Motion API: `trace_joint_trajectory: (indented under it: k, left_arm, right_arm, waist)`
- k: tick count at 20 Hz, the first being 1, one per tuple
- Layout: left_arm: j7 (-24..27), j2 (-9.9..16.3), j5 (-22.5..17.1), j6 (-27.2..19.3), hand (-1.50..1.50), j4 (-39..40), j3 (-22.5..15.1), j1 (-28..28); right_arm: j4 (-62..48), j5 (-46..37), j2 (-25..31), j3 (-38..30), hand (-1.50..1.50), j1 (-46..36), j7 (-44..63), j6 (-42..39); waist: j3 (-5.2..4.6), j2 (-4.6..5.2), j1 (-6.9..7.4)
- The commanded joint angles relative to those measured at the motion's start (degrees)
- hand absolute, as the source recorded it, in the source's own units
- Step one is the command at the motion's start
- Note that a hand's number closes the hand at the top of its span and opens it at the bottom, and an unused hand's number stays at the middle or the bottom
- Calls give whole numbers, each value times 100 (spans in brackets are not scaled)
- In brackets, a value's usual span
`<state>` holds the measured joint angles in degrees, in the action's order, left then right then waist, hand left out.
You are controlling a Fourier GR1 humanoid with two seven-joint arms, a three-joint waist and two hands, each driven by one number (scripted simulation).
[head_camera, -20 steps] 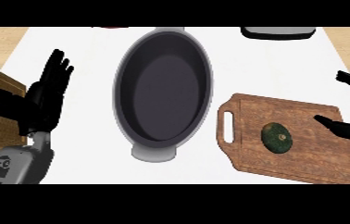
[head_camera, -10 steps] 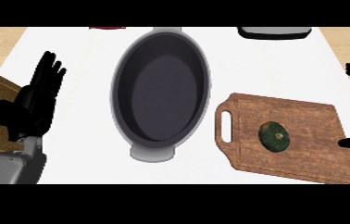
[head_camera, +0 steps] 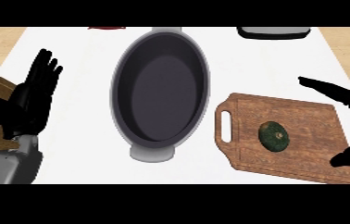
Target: Pick the squash from the cutting board and place it in the pot
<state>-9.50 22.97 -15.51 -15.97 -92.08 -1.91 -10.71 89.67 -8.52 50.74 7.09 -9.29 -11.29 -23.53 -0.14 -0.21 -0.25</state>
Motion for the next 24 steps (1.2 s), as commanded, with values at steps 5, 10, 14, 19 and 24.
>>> trace_joint_trajectory:
  k: [5, 10, 14, 19, 24]
  left_arm:
    - [-48, -352, 351, -71, 0, -30, -108, 29]
    - [-125, -382, 371, 191, 0, -74, 180, -43]
    - [-175, -490, 534, 186, 0, -371, 155, 195]
    - [-168, -620, 601, 278, 0, -139, 299, -4]
    - [-588, -737, 833, 176, 0, -279, 267, -230]
  right_arm:
    - [882, -470, -698, 467, -150, 13, 1588, -387]
    - [995, -918, -1283, 437, -150, 126, 1794, -514]
    - [1163, -1381, -1264, 326, -150, 667, 1726, -512]
    - [907, -1975, -1464, 252, -150, 689, 1618, -440]
    - [153, -2510, -1921, 354, -150, 339, 1157, -274]
  waist:
    - [12, 19, 23]
    - [14, 20, 32]
    - [14, 13, 14]
    - [15, 17, 8]
    - [16, 22, 30]
